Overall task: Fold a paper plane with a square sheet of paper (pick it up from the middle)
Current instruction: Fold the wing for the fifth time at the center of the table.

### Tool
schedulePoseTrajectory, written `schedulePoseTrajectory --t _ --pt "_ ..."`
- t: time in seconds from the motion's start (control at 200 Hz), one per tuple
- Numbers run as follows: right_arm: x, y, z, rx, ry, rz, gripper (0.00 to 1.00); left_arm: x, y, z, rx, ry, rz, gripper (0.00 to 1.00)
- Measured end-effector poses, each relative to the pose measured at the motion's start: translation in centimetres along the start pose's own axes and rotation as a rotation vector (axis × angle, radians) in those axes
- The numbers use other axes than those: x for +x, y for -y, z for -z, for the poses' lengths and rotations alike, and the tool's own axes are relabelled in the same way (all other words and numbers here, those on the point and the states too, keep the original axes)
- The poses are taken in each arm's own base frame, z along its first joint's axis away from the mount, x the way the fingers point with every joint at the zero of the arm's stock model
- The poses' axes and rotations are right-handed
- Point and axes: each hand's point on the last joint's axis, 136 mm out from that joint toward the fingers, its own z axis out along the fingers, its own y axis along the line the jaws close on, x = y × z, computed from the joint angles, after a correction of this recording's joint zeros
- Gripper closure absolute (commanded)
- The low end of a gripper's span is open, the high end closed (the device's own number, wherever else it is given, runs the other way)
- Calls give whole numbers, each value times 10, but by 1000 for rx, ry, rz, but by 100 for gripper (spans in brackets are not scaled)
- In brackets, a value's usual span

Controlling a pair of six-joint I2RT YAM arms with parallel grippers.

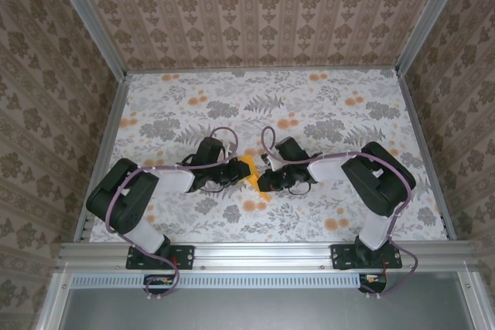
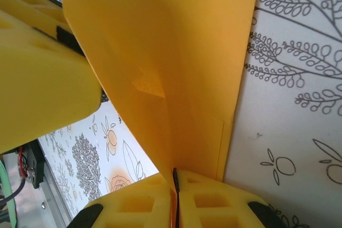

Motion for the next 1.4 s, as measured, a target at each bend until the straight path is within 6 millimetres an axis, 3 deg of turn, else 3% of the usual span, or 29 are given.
schedulePoseTrajectory --t 0.38,1.4 --pt "-1 -3 2 -32 -8 -42 80 1 -9 -5 -22 -7 16 82" --pt "-2 -3 3 -35 -10 -48 80 -4 -19 -12 -69 -23 25 83"
